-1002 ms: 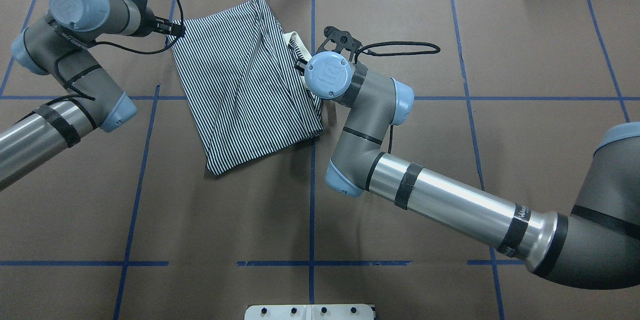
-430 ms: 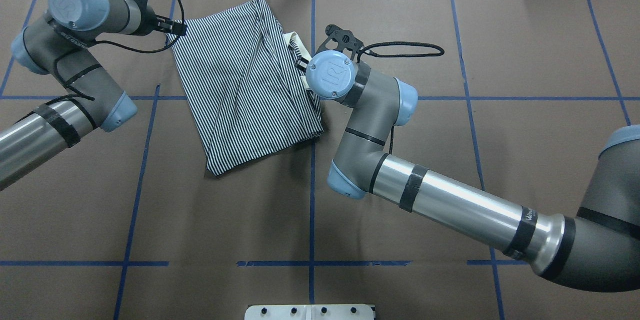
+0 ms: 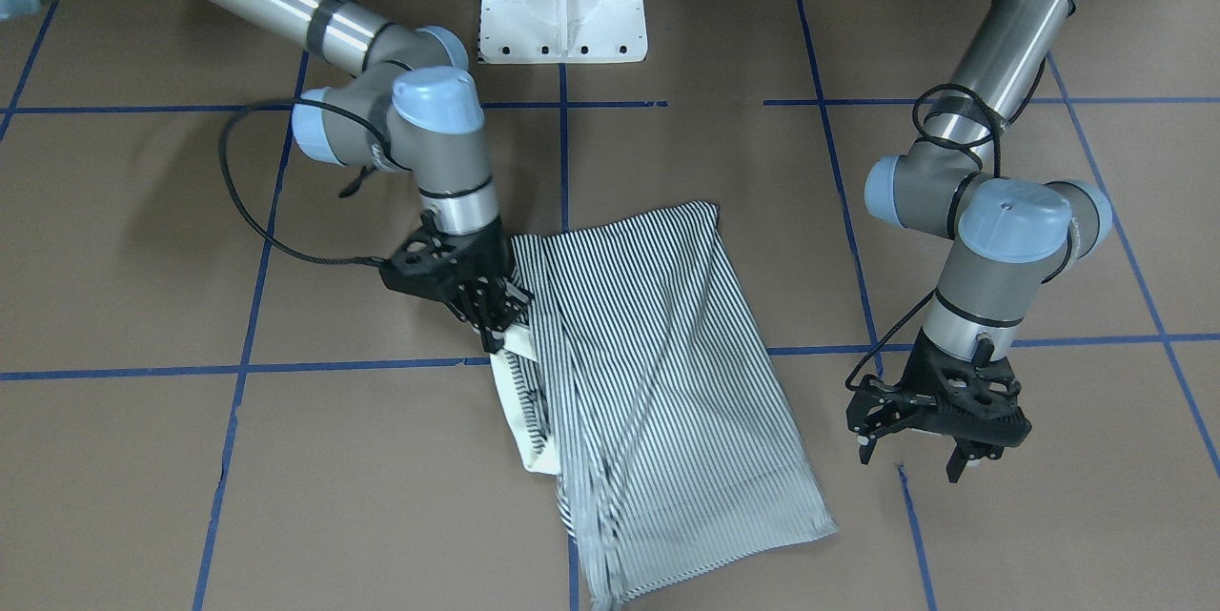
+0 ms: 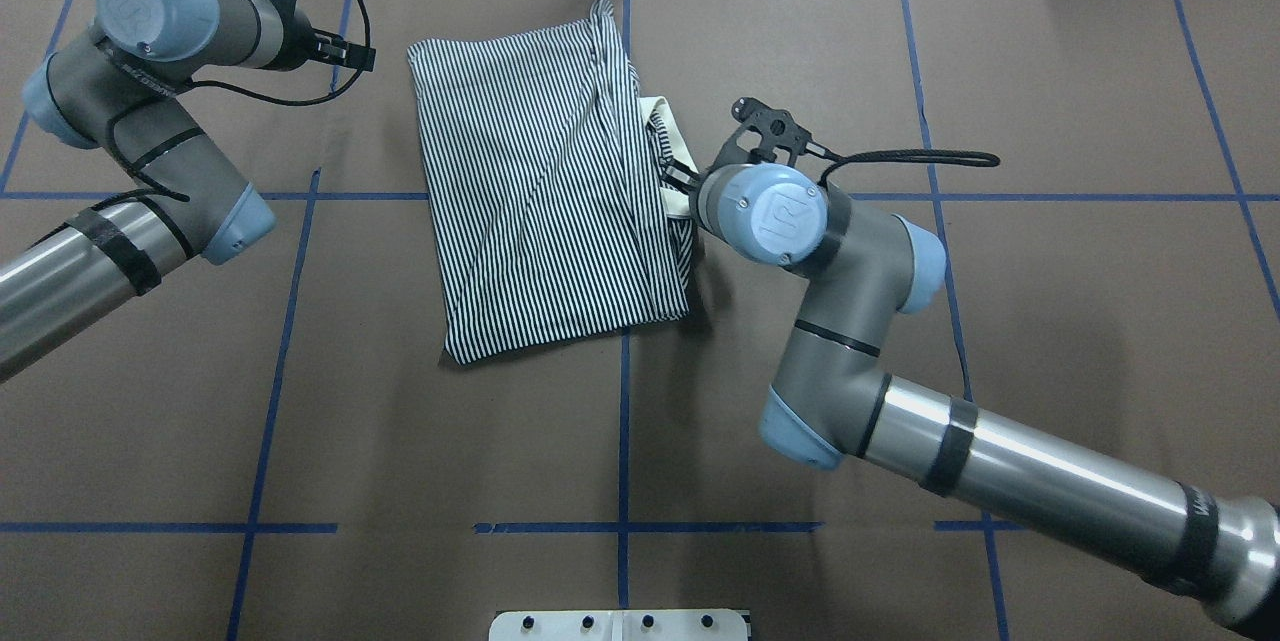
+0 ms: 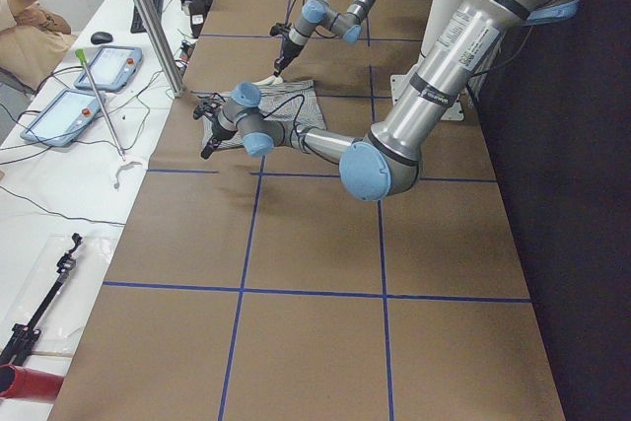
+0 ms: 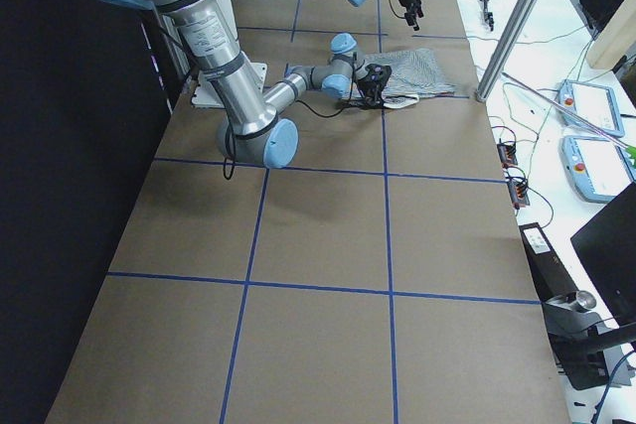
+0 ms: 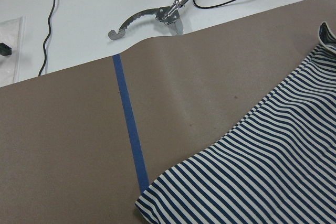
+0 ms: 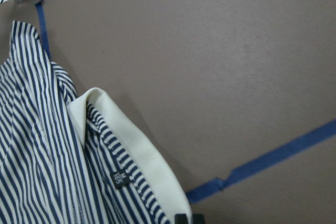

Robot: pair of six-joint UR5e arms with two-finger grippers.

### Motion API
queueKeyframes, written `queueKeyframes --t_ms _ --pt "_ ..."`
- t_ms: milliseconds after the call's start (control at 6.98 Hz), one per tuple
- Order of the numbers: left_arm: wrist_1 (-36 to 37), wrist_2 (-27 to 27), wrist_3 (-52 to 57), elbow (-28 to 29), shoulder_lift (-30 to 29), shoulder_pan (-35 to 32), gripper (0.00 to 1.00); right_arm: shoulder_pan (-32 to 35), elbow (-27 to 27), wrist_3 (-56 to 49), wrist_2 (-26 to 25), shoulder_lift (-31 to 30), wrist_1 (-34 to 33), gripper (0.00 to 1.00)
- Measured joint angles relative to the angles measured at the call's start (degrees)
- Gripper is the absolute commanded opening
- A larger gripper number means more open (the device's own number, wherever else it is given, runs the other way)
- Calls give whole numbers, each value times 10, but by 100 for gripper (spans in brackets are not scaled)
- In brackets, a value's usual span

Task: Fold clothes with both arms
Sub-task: 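Pull the collar corner toward the robot with the right gripper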

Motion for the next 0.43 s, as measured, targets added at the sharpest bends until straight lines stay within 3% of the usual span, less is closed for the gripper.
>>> queueKeyframes --t_ms 286,430 --pt "0 0 0 -3 0 1 100 -49 108 0 -50 -106 0 0" --pt "0 0 -1 -3 0 1 100 -68 136 0 -71 -137 1 0"
